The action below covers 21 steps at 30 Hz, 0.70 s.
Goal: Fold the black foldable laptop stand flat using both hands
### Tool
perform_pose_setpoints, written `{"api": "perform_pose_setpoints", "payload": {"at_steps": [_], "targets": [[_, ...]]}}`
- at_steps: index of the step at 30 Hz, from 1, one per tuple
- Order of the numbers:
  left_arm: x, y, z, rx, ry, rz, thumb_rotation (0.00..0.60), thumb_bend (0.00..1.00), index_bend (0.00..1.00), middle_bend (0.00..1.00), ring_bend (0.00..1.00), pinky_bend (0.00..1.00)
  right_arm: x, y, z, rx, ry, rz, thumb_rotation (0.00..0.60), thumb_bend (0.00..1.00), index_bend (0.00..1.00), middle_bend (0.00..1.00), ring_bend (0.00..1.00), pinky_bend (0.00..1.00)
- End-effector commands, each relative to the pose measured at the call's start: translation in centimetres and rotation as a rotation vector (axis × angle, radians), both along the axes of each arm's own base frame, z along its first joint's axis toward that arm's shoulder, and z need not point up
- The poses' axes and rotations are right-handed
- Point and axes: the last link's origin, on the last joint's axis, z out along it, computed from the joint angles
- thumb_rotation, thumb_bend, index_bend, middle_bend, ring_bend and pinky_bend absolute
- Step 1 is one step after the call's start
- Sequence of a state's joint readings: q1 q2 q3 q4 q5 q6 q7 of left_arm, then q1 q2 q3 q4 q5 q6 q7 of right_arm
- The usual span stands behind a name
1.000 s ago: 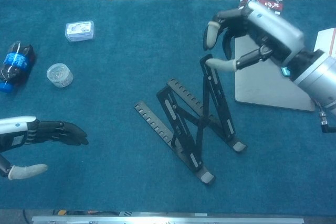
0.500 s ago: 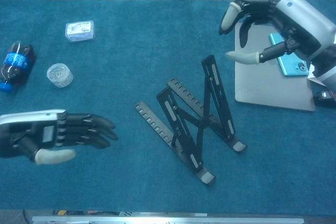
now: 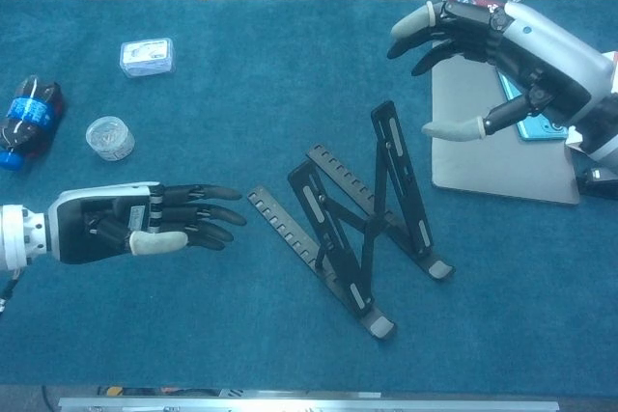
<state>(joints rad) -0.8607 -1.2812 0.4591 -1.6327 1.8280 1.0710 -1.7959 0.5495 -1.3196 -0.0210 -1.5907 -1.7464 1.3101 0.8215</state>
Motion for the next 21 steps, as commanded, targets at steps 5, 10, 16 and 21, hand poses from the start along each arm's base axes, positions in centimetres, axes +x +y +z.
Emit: {"api": "perform_pose_setpoints", "payload": {"at_steps": [5, 10, 16, 21], "targets": [[1.0, -0.3, -1.0, -0.058, -0.075, 0.11, 0.6, 0.41, 0.07, 0.14, 0.14, 0.1, -0.3, -0.4, -1.2, 0.019, 0.01, -0.021, 0.6, 0.1, 0.27, 0.32, 0.21, 0.29], [2.0, -0.4, -1.6, -0.095, -0.122, 0.158, 0.6, 0.41, 0.07, 0.14, 0.14, 0.1, -0.1, -0.2, -2.5, 0.082, 0.017, -0.016, 0.6, 0.1, 0.27, 0.32, 0.21, 0.29], [2.6, -0.5, -2.2, -0.135, -0.143, 0.187, 0.6, 0.41, 0.07, 0.14, 0.14, 0.1, -0.1, 0.5, -3.1, 0.135, 0.021, 0.003, 0.6, 0.1, 0.27, 0.32, 0.21, 0.29], [2.8, -0.4, -2.8, -0.141, -0.153, 0.211, 0.6, 0.41, 0.07, 0.14, 0.14, 0.1, 0.0, 1.0, -3.1, 0.163, 0.005, 0.014, 0.6, 0.1, 0.27, 0.32, 0.21, 0.29]]}}
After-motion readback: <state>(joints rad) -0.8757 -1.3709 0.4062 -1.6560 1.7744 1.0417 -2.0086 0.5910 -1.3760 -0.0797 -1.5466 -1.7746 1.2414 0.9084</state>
